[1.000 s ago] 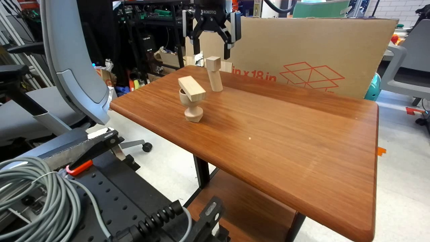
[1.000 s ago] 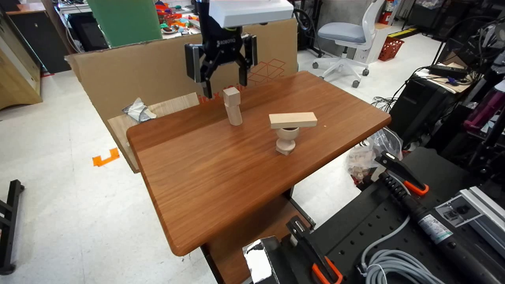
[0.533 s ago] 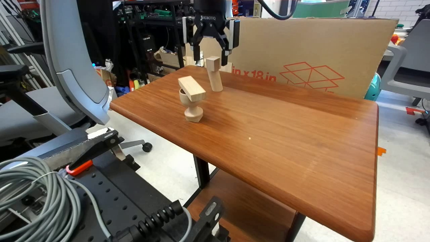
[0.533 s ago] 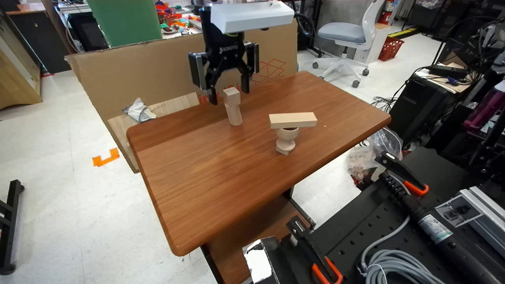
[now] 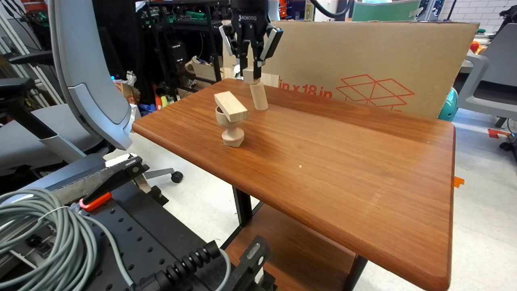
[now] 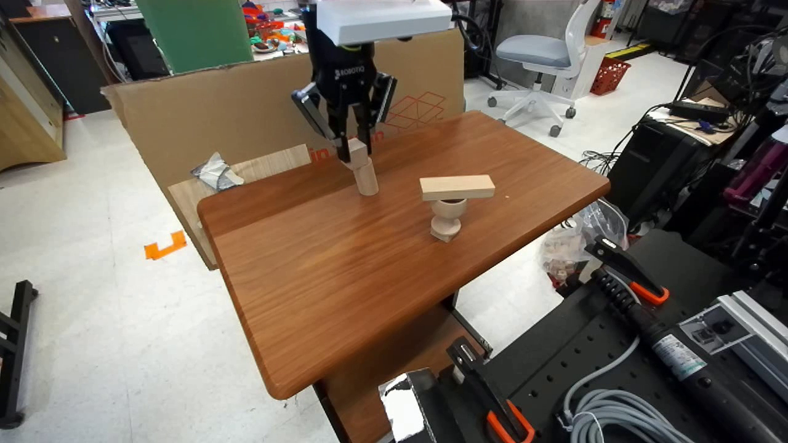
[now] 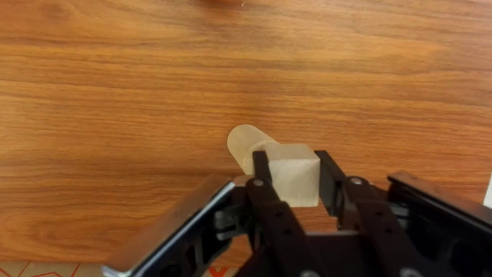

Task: Pick up the wooden cube from the wooden cylindrical block and put it on the table.

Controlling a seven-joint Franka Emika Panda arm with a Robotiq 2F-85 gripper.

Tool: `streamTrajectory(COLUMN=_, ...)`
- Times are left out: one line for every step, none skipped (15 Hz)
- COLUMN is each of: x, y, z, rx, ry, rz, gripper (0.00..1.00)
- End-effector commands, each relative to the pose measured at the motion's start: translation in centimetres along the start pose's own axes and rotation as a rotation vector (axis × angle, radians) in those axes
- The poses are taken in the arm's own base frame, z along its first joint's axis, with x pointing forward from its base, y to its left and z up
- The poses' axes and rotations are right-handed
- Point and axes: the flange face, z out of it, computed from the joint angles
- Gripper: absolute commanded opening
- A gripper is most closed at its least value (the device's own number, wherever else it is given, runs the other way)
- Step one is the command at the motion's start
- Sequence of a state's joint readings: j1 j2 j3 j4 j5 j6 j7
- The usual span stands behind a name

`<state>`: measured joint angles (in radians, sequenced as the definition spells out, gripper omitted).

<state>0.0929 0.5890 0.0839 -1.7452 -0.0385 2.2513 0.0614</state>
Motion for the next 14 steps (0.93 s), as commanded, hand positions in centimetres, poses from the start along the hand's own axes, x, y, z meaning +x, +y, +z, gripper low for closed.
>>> streamTrajectory(x=0.6, y=0.1, z=-0.7, rx=-0.013, ry=-0.019, rz=0.039, gripper=0.08)
streamTrajectory(x=0.4, y=0.3, z=-1.0, rx=-0.006, ry=-0.016, rz=0.044, gripper=0.08)
streamTrajectory(x=0.0, y=0.6, z=-1.5, rx=-0.001, ry=-0.016, rz=0.046, gripper=0.08)
streamTrajectory(x=-0.2, y=0.8, z=-1.8, rx=-0.001, ry=-0.015, rz=0.049, gripper=0.08)
streamTrajectory(x=-0.5, y=1.2, z=-2.2, rx=-0.005, ry=-0.008, rz=0.056, gripper=0.08)
streamTrajectory(x=-0.7, y=1.7, z=-2.6, rx=-0.01, ry=-0.003, rz=0.074, gripper=0.08)
streamTrajectory(x=-0.8, y=2.3, z=-2.8, rx=-0.015, ry=0.0, rz=0.092, gripper=0.08)
streamTrajectory(x=-0.8, y=3.1, z=-3.0, rx=-0.02, ry=0.006, rz=0.115, gripper=0.08)
streamTrajectory(x=-0.6, y=4.1, z=-3.2, rx=-0.026, ry=0.009, rz=0.133, gripper=0.08)
streamTrajectory(x=-0.3, y=5.3, z=-3.3, rx=-0.031, ry=0.023, rz=0.161, gripper=0.08)
streamTrajectory(x=-0.2, y=6.3, z=-3.3, rx=-0.032, ry=0.028, rz=0.18, gripper=0.08)
streamTrajectory(x=0.0, y=7.6, z=-3.2, rx=-0.035, ry=0.025, rz=0.201, gripper=0.08)
streamTrajectory(x=0.1, y=8.9, z=-3.1, rx=-0.037, ry=0.022, rz=0.213, gripper=0.08)
streamTrajectory(x=0.2, y=10.1, z=-2.9, rx=-0.04, ry=0.019, rz=0.221, gripper=0.08)
